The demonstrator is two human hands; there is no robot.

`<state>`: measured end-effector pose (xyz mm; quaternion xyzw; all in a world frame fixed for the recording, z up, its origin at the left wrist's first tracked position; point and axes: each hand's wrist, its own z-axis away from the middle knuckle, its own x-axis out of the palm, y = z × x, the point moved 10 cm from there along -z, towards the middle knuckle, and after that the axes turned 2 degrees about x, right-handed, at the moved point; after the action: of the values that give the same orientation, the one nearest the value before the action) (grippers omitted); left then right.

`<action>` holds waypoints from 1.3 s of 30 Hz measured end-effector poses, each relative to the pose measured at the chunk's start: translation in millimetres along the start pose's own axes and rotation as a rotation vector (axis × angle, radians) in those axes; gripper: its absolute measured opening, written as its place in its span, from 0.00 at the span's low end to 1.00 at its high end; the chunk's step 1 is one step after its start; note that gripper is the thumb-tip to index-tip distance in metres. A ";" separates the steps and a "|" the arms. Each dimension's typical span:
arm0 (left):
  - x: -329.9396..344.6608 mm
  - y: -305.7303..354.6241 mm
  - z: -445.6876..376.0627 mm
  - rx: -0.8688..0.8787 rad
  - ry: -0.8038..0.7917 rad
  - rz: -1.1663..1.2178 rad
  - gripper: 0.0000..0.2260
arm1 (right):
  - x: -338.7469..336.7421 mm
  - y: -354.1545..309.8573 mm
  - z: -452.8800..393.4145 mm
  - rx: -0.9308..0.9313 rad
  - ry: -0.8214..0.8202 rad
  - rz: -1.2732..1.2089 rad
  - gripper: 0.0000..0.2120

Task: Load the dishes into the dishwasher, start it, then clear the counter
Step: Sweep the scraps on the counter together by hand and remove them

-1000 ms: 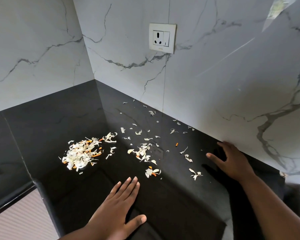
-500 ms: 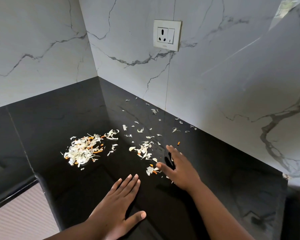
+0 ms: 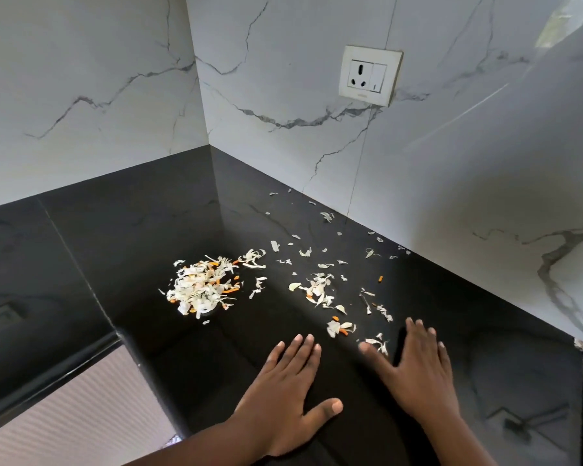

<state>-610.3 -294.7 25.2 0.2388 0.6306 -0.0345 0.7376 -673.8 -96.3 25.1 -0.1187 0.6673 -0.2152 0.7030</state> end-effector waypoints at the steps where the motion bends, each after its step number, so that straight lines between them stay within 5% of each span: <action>1: -0.4 -1.3 1.9 0.006 0.013 0.039 0.40 | 8.1 -12.4 -4.9 0.004 -0.018 0.117 0.59; 6: -27.3 -23.5 16.2 0.044 0.290 0.313 0.37 | 37.2 -89.4 -26.6 -0.049 -0.044 0.182 0.59; 11: -94.0 -122.8 30.8 0.010 0.548 0.274 0.34 | 58.2 -125.8 -35.3 -0.108 -0.075 0.182 0.56; 15: -123.6 -271.3 27.4 -0.317 0.364 0.015 0.49 | 41.4 -140.7 -23.0 -0.165 -0.023 -0.261 0.54; 19: -121.2 -372.1 33.3 -0.629 0.165 -0.063 0.47 | 9.4 -87.0 -27.1 0.043 0.171 -0.318 0.60; 27: -113.3 -386.9 28.0 -0.627 0.167 -0.130 0.41 | 24.0 -62.8 -59.1 -0.025 -0.174 0.299 0.71; 39: -110.9 -393.2 26.9 -0.664 0.170 -0.117 0.41 | 119.5 -244.7 -70.1 -0.617 -0.334 0.336 0.64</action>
<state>-746.5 -680.6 11.2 -0.0488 0.6792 0.1502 0.7168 -776.4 -358.1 24.6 -0.2473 0.5874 0.1360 0.7585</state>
